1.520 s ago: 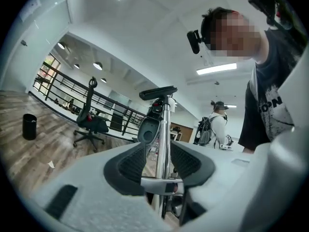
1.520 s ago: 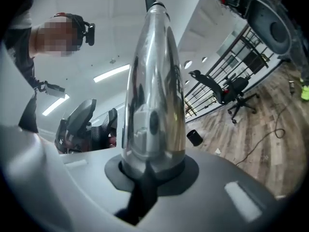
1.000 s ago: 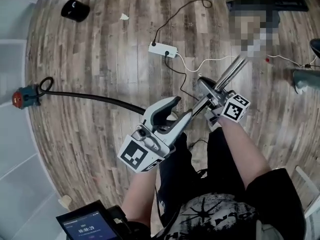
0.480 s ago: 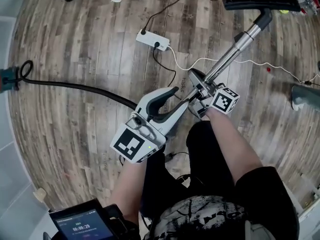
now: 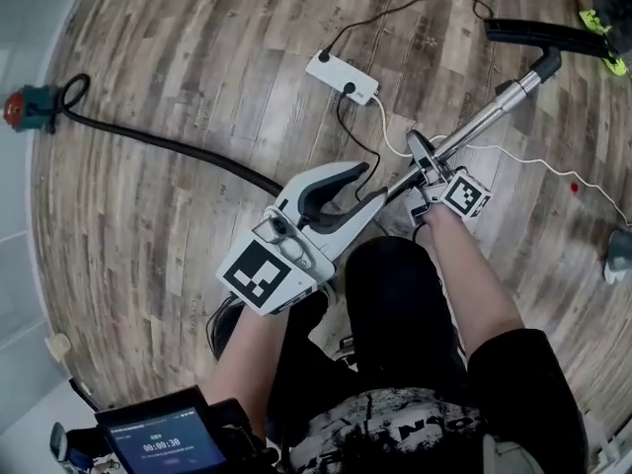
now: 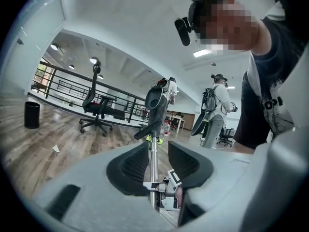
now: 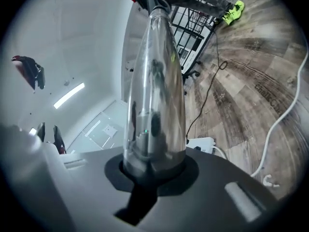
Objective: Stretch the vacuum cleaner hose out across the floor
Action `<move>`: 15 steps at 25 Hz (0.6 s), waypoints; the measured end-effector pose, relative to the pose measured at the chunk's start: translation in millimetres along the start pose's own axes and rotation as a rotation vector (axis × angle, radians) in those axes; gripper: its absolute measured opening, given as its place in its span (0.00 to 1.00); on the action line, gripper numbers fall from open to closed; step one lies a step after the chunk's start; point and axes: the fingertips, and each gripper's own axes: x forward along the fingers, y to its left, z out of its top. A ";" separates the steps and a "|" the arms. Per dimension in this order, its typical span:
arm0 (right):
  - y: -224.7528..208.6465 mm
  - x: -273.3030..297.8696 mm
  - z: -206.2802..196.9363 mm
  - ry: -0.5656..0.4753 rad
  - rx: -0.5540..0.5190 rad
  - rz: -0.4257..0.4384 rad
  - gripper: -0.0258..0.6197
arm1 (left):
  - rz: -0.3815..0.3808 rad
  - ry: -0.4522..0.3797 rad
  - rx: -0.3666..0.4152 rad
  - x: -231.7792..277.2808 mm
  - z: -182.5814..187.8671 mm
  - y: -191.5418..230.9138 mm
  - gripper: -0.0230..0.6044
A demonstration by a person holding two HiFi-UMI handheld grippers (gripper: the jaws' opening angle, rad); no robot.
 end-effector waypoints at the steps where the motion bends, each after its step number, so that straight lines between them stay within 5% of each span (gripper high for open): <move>1: -12.9 -0.7 -1.6 -0.010 0.039 -0.010 0.12 | 0.010 -0.001 -0.001 2.0 -3.1 3.4 0.24; 15: -144.1 -41.1 -60.5 -0.005 0.354 -0.232 0.16 | 0.071 0.092 -0.018 7.4 -13.4 16.9 0.23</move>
